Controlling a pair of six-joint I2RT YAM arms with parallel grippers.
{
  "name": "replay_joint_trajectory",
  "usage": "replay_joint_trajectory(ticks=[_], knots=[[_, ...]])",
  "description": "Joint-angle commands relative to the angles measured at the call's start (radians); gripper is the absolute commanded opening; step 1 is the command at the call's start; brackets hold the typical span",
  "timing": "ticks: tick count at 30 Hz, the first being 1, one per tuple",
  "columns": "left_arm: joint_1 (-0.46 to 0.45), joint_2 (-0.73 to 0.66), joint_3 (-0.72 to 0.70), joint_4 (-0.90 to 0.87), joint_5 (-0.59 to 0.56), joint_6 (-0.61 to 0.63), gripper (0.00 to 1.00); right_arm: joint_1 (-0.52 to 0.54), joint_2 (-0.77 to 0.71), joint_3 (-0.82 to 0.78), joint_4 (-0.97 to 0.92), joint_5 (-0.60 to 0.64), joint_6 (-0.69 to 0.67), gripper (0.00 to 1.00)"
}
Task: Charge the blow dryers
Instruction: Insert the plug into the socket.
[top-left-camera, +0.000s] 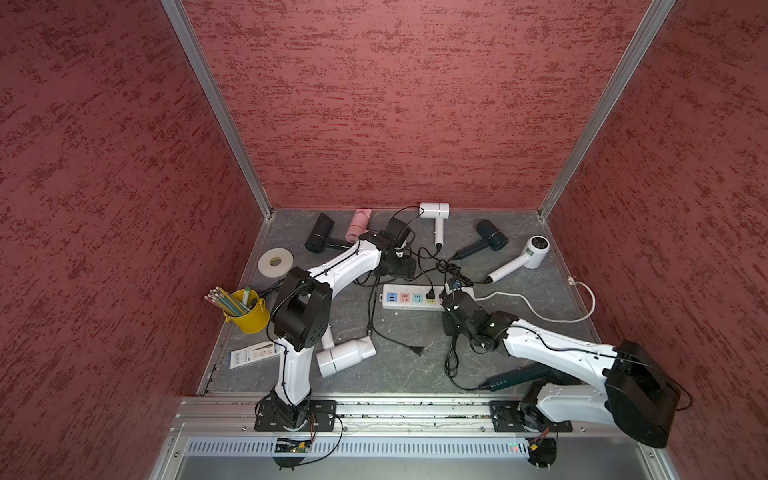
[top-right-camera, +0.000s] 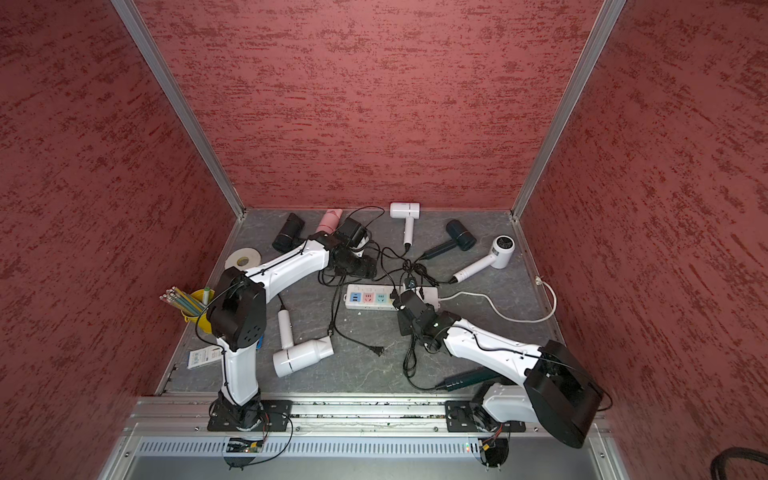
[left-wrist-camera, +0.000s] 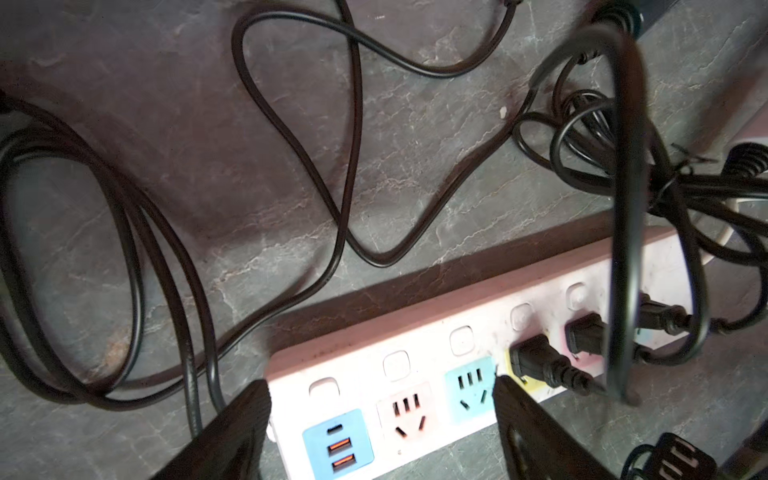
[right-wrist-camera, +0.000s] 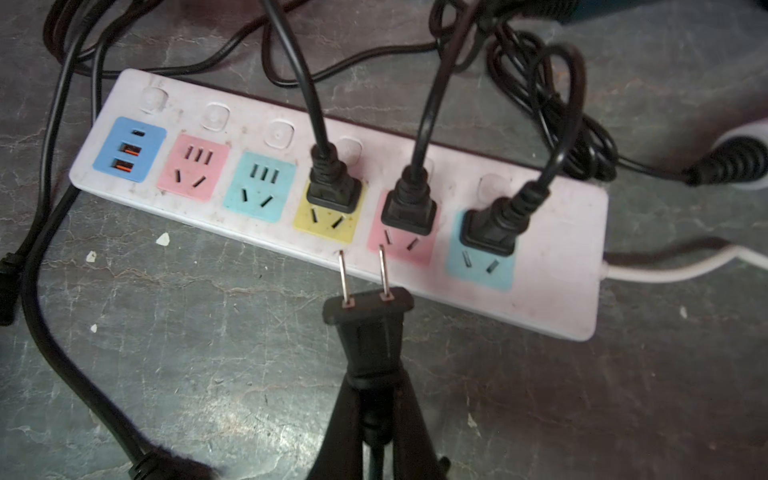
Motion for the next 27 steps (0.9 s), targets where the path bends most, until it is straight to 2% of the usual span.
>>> replay_joint_trajectory(ticks=[1, 13, 21, 27], knots=[[0.016, 0.050, 0.056, -0.023, 0.065, -0.004, 0.81, -0.025, -0.002, -0.017, -0.044, -0.046, 0.103, 0.00], [0.061, 0.119, 0.076, 0.026, 0.135, -0.035, 0.73, -0.051, 0.031, -0.060, -0.010, -0.154, 0.140, 0.00], [0.076, 0.211, 0.186, -0.006, 0.172, -0.030, 0.66, -0.051, 0.104, -0.035, 0.005, -0.169, 0.126, 0.00], [0.076, 0.246, 0.184, 0.015, 0.194, -0.036, 0.64, -0.052, 0.173, 0.014, -0.011, -0.116, 0.120, 0.00]])
